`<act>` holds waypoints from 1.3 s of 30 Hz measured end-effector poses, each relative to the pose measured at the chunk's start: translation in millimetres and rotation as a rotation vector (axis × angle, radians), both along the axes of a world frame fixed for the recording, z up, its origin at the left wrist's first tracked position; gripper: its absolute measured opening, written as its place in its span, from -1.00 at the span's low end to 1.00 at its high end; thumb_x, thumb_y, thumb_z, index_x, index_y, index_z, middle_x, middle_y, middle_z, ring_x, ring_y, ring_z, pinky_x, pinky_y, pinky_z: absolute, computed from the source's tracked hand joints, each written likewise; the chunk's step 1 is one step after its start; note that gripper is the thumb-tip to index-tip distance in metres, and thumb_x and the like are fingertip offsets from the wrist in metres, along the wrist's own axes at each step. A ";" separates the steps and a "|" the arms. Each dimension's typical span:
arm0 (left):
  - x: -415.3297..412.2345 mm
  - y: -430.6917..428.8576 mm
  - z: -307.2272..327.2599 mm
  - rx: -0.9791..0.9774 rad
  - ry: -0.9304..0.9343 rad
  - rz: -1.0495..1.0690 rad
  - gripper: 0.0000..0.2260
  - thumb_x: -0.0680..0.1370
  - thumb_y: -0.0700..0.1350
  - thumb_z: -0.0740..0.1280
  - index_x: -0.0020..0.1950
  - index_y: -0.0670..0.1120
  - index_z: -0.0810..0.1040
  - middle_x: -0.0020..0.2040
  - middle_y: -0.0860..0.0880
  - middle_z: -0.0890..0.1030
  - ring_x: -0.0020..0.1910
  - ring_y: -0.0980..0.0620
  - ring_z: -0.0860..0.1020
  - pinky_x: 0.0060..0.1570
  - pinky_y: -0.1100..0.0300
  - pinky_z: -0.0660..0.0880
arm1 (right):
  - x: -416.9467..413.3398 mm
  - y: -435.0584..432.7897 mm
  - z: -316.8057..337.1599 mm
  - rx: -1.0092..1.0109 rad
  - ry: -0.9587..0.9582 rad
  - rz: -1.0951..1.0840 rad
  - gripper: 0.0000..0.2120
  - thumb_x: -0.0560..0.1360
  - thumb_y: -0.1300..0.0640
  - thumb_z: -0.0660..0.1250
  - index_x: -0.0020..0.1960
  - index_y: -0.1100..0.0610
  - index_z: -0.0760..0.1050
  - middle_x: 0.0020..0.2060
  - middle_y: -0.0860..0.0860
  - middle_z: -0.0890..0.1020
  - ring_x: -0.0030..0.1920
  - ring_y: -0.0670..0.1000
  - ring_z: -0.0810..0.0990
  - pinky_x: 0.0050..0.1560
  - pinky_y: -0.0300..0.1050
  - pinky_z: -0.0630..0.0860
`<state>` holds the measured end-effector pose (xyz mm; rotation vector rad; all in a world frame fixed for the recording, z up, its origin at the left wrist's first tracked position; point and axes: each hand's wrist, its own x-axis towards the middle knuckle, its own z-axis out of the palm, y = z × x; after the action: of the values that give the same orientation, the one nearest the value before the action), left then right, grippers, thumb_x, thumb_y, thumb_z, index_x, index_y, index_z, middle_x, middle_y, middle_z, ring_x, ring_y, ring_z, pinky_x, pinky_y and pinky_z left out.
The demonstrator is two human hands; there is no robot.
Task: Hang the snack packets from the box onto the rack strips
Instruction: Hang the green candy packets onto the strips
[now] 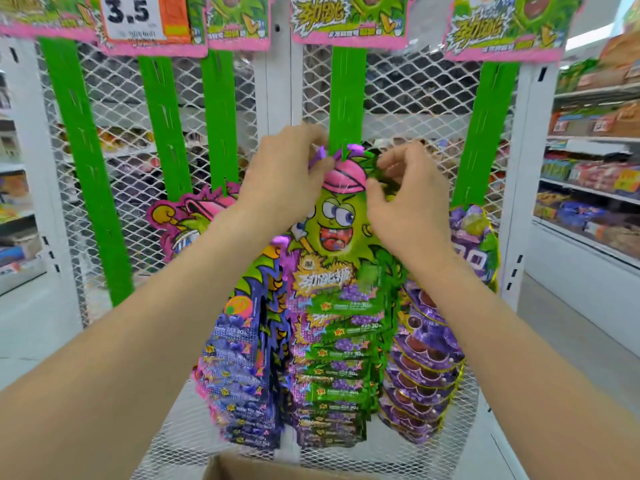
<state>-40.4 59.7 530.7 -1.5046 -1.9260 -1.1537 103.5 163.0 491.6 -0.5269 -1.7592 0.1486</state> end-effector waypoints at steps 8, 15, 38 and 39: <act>22.1 -59.5 -120.1 0.072 0.327 -0.038 -0.84 0.50 -0.18 0.45 0.06 -0.01 0.65 -0.04 -0.02 0.62 -0.03 -0.18 0.58 -0.07 -0.11 0.52 | 24.9 -52.4 -114.9 0.185 -0.343 0.145 -0.84 0.40 0.19 0.33 -0.03 0.15 0.59 -0.11 0.05 0.61 -0.03 0.15 0.60 -0.01 0.13 0.51; 12.4 -76.7 -338.3 -1.059 -0.199 -0.032 -0.85 0.31 -0.02 0.39 -0.17 0.20 0.59 -0.11 0.06 0.68 -0.05 -0.08 0.67 -0.03 -0.10 0.66 | 28.5 -61.3 -253.7 -0.383 -1.567 0.510 -0.84 0.54 0.15 0.37 -0.02 0.20 0.70 -0.24 0.09 0.70 -0.28 0.00 0.56 -0.16 -0.20 0.51; 51.7 -87.2 -536.8 -1.058 -1.358 0.234 -0.93 0.57 -0.26 0.36 -0.06 -0.26 0.52 -0.17 -0.23 0.60 -0.32 -0.18 0.73 -0.10 -0.06 0.71 | 3.0 -27.4 -333.3 -0.592 -1.761 0.495 -0.65 0.58 0.24 0.22 0.30 0.36 0.54 0.19 0.38 0.59 0.14 0.43 0.57 0.11 0.30 0.62; 49.7 -82.7 -517.6 -0.998 -1.418 0.233 -0.93 0.59 -0.26 0.36 -0.01 -0.26 0.51 -0.11 -0.22 0.60 -0.31 -0.18 0.73 -0.17 -0.07 0.72 | 2.3 -28.4 -334.0 -0.612 -1.746 0.496 -0.68 0.57 0.27 0.21 0.24 0.39 0.56 0.06 0.40 0.62 -0.07 0.41 0.58 -0.08 0.18 0.63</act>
<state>9.3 -23.0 13.1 -0.5413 -3.9067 -1.3279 105.8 134.7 157.6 -0.6870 -3.5914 0.7570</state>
